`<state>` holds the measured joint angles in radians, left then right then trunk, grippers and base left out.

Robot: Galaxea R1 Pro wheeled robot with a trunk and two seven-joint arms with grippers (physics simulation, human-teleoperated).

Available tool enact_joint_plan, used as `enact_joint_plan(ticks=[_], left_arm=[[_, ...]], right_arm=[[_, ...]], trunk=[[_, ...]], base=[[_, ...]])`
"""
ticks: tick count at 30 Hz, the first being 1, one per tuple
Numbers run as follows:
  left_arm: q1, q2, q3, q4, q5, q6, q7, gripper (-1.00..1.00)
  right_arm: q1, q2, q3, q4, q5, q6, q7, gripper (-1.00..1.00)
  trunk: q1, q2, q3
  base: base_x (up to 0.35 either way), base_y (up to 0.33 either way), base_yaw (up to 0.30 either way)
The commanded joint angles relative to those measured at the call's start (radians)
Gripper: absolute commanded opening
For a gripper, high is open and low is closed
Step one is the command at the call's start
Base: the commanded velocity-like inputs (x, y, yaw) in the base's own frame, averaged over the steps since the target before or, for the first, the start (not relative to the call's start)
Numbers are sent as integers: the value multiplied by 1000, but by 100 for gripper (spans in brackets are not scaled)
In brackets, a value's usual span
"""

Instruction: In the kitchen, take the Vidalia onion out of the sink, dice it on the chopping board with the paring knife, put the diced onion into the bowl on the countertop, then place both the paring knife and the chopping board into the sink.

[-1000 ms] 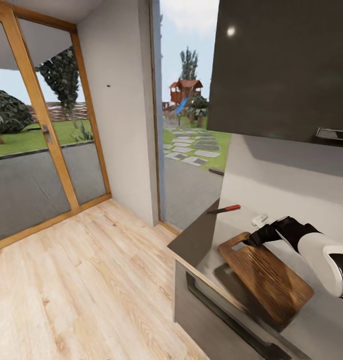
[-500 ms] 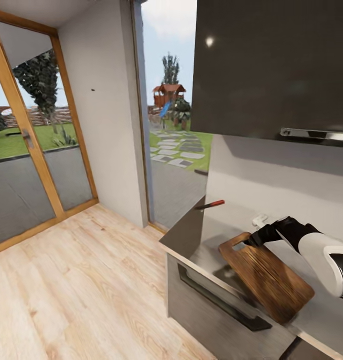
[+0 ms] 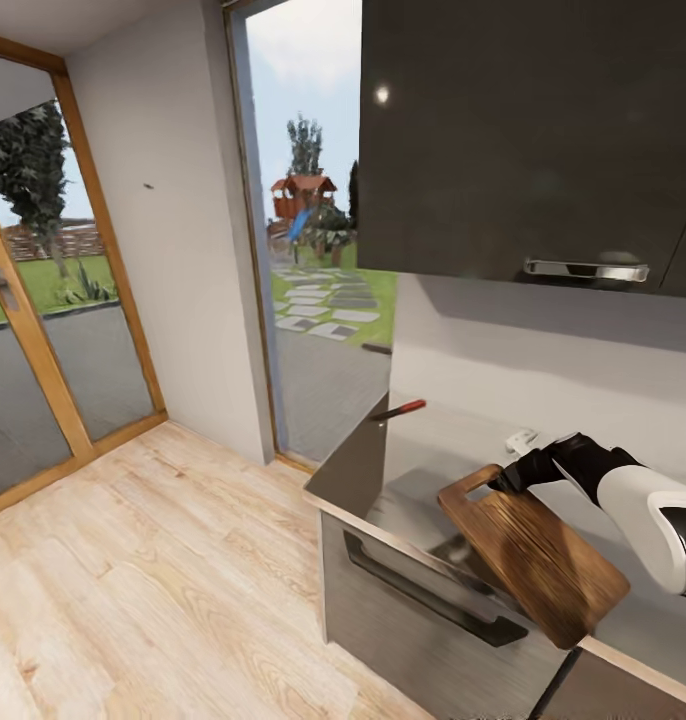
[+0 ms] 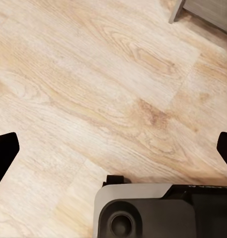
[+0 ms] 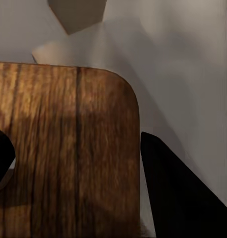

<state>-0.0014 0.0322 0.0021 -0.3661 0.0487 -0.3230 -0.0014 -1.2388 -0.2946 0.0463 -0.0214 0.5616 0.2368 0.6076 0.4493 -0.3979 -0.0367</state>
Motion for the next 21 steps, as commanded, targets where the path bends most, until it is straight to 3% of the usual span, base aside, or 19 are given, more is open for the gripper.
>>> enact_joint_plan(ticks=[1, 21], left_arm=[[0, 0, -1, -1, 5, -2, 0, 100], [0, 0, -1, -1, 5, -1, 0, 100]], right_arm=[[-1, 0, 4, -2, -5, 7, 1, -100], [-1, 0, 4, -2, -5, 7, 1, -100]], trunk=[[1, -2, -1], [1, -2, 22]], base=[[0, 108, -213], [0, 82, -213]])
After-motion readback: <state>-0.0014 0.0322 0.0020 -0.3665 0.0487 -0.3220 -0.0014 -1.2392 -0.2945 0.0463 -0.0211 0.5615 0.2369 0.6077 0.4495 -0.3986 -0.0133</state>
